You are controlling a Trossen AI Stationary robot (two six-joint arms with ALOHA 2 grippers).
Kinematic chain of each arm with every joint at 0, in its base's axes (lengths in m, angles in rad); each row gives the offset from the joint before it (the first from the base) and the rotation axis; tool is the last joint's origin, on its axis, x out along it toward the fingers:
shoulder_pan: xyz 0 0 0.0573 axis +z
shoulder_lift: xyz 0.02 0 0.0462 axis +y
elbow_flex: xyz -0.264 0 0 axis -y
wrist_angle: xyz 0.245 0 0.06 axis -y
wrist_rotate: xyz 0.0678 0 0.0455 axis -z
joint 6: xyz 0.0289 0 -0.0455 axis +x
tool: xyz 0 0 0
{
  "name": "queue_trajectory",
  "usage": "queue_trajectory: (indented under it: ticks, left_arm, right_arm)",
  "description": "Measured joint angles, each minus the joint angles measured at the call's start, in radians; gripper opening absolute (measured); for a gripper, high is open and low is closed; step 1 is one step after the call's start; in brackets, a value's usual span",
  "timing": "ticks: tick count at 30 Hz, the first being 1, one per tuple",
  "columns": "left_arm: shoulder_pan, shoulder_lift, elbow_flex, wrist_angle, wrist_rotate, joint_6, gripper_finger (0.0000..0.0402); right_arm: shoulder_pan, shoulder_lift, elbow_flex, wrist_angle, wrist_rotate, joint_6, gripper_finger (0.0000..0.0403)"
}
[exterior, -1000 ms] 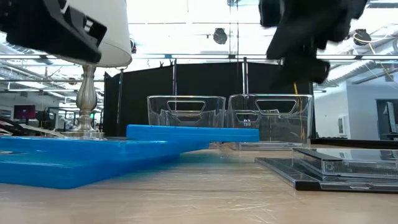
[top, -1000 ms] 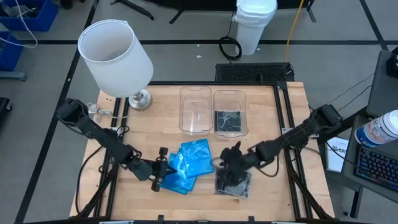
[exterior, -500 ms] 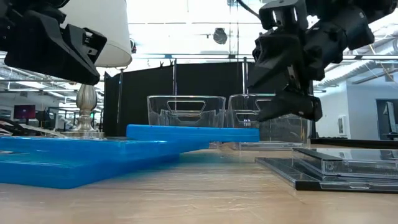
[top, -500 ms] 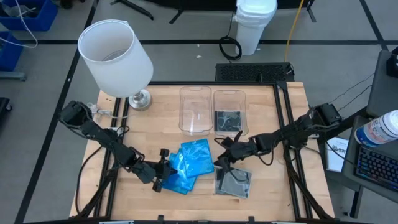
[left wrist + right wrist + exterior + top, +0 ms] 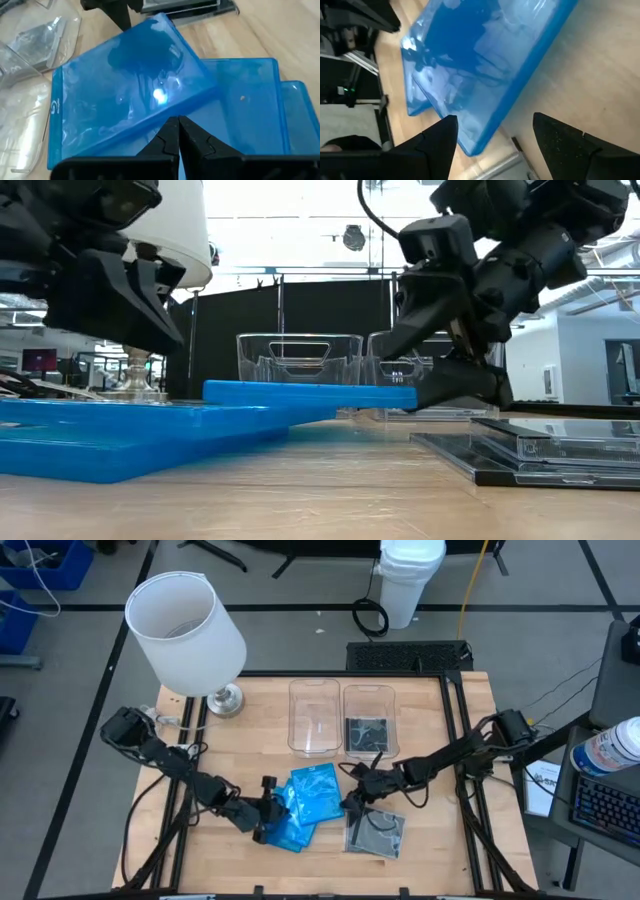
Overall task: Pick & place jewel cases by type
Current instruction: Put the top blue CD case into the left transparent bin
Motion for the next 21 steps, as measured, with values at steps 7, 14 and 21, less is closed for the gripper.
queue_trajectory:
  ticks: [7,14,21]
  left_arm:
    - [0.006,-0.001,0.0,0.004,-0.004,-0.006,0.0012]
    - [0.037,0.061,0.0,0.047,0.013,-0.014,0.0016]
    - [0.068,0.107,0.001,0.08,0.051,-0.005,0.0005]
  right_arm:
    - [-0.026,0.0,0.001,0.027,0.001,-0.008,0.0249]
    - [-0.024,0.055,0.002,0.083,-0.01,-0.015,0.0249]
    - [-0.037,0.094,0.001,0.173,-0.059,-0.015,0.0249]
